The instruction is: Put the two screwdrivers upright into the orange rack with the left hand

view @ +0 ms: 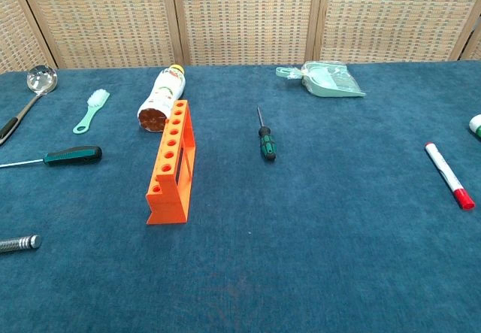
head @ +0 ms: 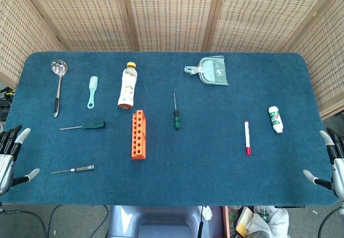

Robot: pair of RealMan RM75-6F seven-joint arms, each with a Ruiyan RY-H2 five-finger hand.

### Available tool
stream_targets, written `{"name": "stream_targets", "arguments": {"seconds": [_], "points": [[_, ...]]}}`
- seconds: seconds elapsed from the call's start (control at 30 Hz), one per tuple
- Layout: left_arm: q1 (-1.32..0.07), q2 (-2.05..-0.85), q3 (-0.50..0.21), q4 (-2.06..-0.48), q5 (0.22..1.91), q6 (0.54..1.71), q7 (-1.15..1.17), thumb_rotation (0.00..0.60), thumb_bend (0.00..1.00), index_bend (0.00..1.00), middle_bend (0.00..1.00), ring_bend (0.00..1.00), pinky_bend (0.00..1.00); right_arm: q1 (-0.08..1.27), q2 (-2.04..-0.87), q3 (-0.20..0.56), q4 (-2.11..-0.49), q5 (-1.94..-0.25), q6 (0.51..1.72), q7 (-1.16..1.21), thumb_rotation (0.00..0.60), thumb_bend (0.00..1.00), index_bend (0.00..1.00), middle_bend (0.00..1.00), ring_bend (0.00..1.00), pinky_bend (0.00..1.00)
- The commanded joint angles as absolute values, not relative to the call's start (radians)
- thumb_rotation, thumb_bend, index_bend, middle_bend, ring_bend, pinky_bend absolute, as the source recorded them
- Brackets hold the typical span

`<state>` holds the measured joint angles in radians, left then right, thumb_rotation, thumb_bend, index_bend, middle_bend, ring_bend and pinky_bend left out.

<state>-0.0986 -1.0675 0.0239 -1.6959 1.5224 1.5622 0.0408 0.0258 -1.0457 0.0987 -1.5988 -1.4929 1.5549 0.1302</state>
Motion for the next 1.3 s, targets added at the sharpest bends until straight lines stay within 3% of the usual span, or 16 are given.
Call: {"name": "stream_targets", "arguments": {"seconds": [0.03,0.2,0.3,0.4,0.47,0.63,0.77,1.0,1.3], "points": [[-0.096,-1.068,0.024,-1.696,1.53,1.559,0.043,0.6,0.0,0.0,0.0,0.0,0.0,0.025,-1.044,0.099,-1.599,-1.492,1.555,0.133,0.6,0.0,0.0,0.0,0.0,0.0],[-0.104,-1.087,0.024,-1.684,1.543,1.534,0.053,0.6,0.0,0.0,0.0,0.0,0.0,0.021,-1.038,0.1,-1.604,-1.49,1.559,0.149,0.6,0.0,0.0,0.0,0.0,0.0],[-0.141,-1.122,0.025,-1.652,1.535,1.453,0.057,0.6,0.0,0.01,0.0,0.0,0.0,0.02,-1.036,0.1,-1.605,-1.486,1.556,0.155,0.6,0.0,0.0,0.0,0.0,0.0],[-0.183,-1.159,0.027,-1.636,1.507,1.347,0.048,0.6,0.0,0.14,0.0,0.0,0.0,0.022,-1.034,0.099,-1.608,-1.485,1.55,0.159,0.6,0.0,0.0,0.0,0.0,0.0],[-0.21,-1.192,0.022,-1.625,1.476,1.282,0.049,0.6,0.01,0.29,0.0,0.0,0.0,0.024,-1.032,0.098,-1.61,-1.489,1.547,0.162,0.6,0.0,0.0,0.0,0.0,0.0],[-0.259,-1.273,-0.004,-1.604,1.377,1.162,0.08,0.6,0.19,0.43,0.0,0.0,0.0,0.026,-1.028,0.095,-1.61,-1.493,1.539,0.18,0.6,0.0,0.0,0.0,0.0,0.0],[-0.272,-1.312,-0.019,-1.607,1.303,1.126,0.134,0.6,0.29,0.43,0.0,0.0,0.0,0.029,-1.021,0.095,-1.608,-1.487,1.527,0.2,0.6,0.0,0.0,0.0,0.0,0.0],[-0.278,-1.356,-0.029,-1.617,1.235,1.125,0.218,0.6,0.36,0.43,0.0,0.0,0.0,0.033,-1.017,0.097,-1.602,-1.478,1.515,0.221,0.6,0.0,0.0,0.0,0.0,0.0],[-0.284,-1.393,-0.007,-1.58,1.225,1.101,0.235,0.6,0.37,0.43,0.0,0.0,0.0,0.035,-1.019,0.093,-1.604,-1.481,1.51,0.217,0.6,0.0,0.0,0.0,0.0,0.0]]}}
